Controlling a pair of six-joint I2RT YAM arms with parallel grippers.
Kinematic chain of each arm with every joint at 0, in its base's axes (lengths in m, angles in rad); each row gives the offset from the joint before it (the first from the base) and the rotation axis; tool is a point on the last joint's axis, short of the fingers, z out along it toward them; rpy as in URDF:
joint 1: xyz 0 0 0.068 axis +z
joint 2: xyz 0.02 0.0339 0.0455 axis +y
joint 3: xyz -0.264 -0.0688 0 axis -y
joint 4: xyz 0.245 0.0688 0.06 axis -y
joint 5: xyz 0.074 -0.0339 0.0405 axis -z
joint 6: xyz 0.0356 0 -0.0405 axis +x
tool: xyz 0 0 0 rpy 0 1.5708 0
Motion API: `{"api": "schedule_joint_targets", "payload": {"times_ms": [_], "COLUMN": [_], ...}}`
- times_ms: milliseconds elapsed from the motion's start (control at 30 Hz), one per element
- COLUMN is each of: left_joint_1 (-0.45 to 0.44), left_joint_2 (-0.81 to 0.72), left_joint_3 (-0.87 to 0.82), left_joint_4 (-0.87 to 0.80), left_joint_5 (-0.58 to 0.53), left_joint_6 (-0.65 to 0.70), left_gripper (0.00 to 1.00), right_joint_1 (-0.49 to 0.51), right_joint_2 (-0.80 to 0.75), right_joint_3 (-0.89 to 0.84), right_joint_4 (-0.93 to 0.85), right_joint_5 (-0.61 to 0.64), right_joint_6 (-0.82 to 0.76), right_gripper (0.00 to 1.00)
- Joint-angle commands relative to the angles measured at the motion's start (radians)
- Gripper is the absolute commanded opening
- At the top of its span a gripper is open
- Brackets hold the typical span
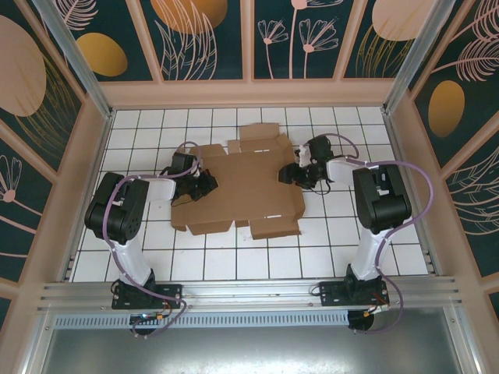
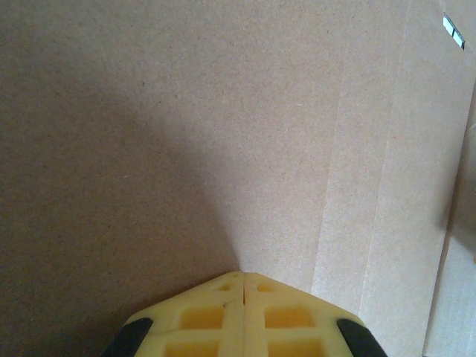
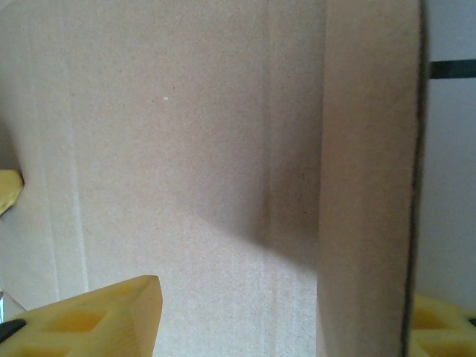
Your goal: Fold the paper box
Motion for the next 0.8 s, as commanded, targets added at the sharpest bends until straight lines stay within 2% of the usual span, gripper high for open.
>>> {"api": "schedule_joint_targets", "payload": {"times_ms": [0,133,233,367,467,600,767], "left_joint_1": [-0.015,-0.016,-0.015,-0.016,-0.016,-0.016,-0.037], "left_joint_2": [0.055,0.056,0.056,0.054,0.050,0.027,0.012], "left_joint_3": [-0.037,-0.035,-0.033,-0.033,-0.033,-0.042,-0.051], "left_joint_4": [-0.116,-0.116,-0.116,-0.114,-0.113,-0.110,-0.090], "left_joint_5": [-0.020,-0.017,-0.012,-0.007,-0.003,-0.001,0.022], "left_joint_6": [0.000,0.002,0.003,0.003,0.000,-0.007,-0.022], "left_gripper": [0.00,0.00,0.00,0.00,0.00,0.00,0.00], "right_joint_1": [0.016,-0.005,-0.034,-0.048,-0.038,-0.026,0.000], "right_joint_2": [0.038,-0.016,-0.033,-0.035,-0.029,-0.082,-0.146], "right_joint_3": [-0.080,-0.139,-0.152,-0.127,-0.087,-0.048,0.065], "right_joint_4": [-0.050,0.081,0.150,0.135,0.055,-0.049,-0.199], "right_joint_5": [-0.071,-0.254,-0.346,-0.361,-0.281,-0.037,0.228], "right_joint_6": [-0.049,-0.002,0.042,0.045,0.016,0.000,-0.003], "right_gripper": [0.61,0.55,0.47,0.37,0.31,0.13,0.11]}}
